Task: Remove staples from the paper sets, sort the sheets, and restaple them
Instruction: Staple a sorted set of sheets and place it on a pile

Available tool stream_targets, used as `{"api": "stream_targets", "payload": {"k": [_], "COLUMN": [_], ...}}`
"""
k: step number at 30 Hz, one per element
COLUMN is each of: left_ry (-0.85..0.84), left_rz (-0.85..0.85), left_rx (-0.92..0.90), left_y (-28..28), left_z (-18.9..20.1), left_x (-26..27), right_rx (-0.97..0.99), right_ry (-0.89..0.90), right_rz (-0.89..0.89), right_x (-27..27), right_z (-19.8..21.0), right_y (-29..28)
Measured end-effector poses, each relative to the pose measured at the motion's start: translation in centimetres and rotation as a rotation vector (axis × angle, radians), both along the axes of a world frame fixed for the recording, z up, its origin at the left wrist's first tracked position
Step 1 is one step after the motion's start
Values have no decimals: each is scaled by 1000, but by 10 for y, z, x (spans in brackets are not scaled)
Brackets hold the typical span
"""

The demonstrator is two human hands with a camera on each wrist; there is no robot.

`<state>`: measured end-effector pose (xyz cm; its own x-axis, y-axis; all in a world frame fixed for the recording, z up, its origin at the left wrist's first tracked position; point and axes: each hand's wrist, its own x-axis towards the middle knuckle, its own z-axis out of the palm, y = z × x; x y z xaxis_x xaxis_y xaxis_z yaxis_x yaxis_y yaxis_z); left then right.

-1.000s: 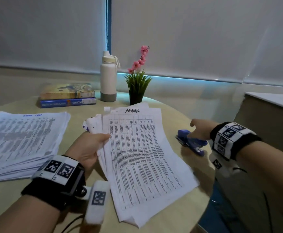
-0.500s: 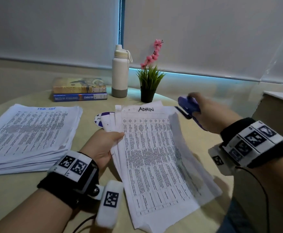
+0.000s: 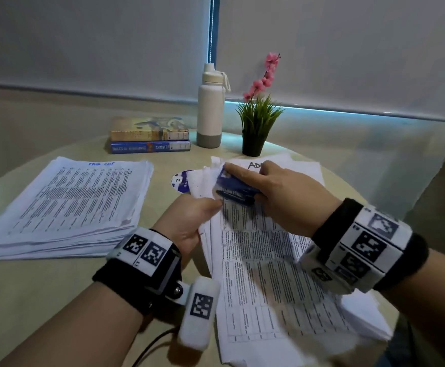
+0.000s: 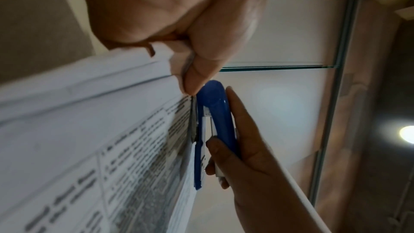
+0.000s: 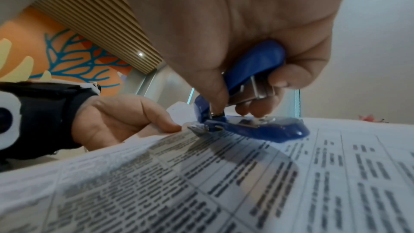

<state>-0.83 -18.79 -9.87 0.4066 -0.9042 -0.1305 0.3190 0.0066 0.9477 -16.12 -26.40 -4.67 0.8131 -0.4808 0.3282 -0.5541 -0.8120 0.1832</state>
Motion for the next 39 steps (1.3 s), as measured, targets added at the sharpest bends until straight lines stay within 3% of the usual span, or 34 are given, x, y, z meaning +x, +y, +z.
{"api": "stream_targets", "payload": {"k": [9, 14, 16, 21, 25, 29, 33, 37, 39], "left_ry": [35, 20, 29, -1, -19, -52, -63, -87, -86], "left_rz": [13, 13, 24, 20, -19, -13, -14, -21, -15], "left_rx": [-33, -61, -72, -65, -42, -36, -36, -46, -43], "left_y": [1, 0, -1, 0, 2, 3, 3, 4, 3], "left_z": [-1, 0, 0, -3, -1, -1, 1, 1, -1], "left_x": [3, 6, 7, 7, 5, 5, 3, 4, 3], "right_rx": [-32, 260, 293, 121, -107, 154, 33, 212, 108], "right_ry": [-8, -180, -209, -173, -135, -187, -178, -200, -178], "right_rz": [14, 59, 78, 29, 119, 82, 95, 55, 66], "right_x": [4, 8, 10, 14, 11, 10, 12, 15, 16], "right_z": [-6, -22, -26, -21, -19, -19, -17, -17, -20], "right_y": [-3, -14, -13, -9, -12, -9, -2, -5, -2]}}
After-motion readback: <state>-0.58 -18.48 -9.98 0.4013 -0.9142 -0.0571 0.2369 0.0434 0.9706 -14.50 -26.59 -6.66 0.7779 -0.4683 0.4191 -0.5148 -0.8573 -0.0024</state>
